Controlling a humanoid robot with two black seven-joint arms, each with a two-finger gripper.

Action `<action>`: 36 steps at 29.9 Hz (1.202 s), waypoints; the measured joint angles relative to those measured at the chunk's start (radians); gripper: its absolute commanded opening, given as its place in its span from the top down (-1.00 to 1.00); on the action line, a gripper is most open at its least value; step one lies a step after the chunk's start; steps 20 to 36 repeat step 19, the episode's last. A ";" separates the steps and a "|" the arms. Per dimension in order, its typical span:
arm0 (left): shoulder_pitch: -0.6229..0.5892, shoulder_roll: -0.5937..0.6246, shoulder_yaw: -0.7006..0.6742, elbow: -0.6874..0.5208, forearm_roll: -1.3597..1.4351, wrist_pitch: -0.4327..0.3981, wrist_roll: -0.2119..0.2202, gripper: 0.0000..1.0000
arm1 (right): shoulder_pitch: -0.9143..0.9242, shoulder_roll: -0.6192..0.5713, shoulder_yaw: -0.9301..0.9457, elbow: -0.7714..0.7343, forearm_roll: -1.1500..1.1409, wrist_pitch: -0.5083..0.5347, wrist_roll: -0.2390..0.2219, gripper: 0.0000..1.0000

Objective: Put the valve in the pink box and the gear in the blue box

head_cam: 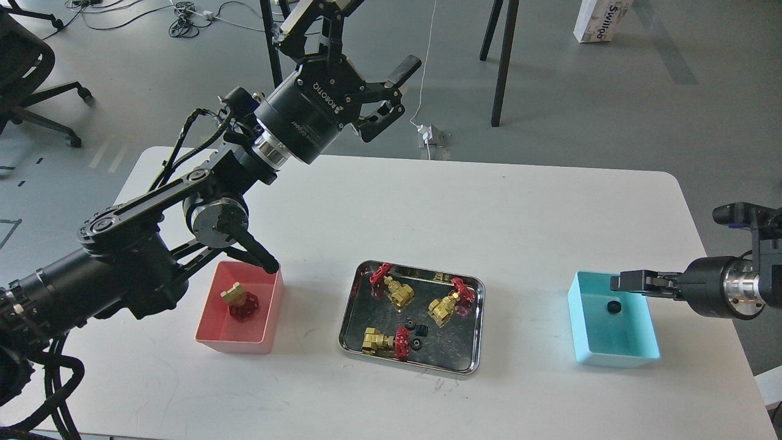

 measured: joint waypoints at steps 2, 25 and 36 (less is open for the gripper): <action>-0.004 0.012 0.000 0.035 0.007 -0.004 0.000 -0.98 | -0.001 0.002 0.112 -0.010 0.064 -0.035 0.005 -0.98; -0.066 0.030 -0.194 0.548 -0.145 -0.125 0.000 -1.00 | -0.187 0.581 0.865 -0.693 1.090 0.264 0.371 -0.98; -0.066 0.030 -0.194 0.548 -0.145 -0.125 0.000 -1.00 | -0.187 0.581 0.865 -0.693 1.090 0.264 0.371 -0.98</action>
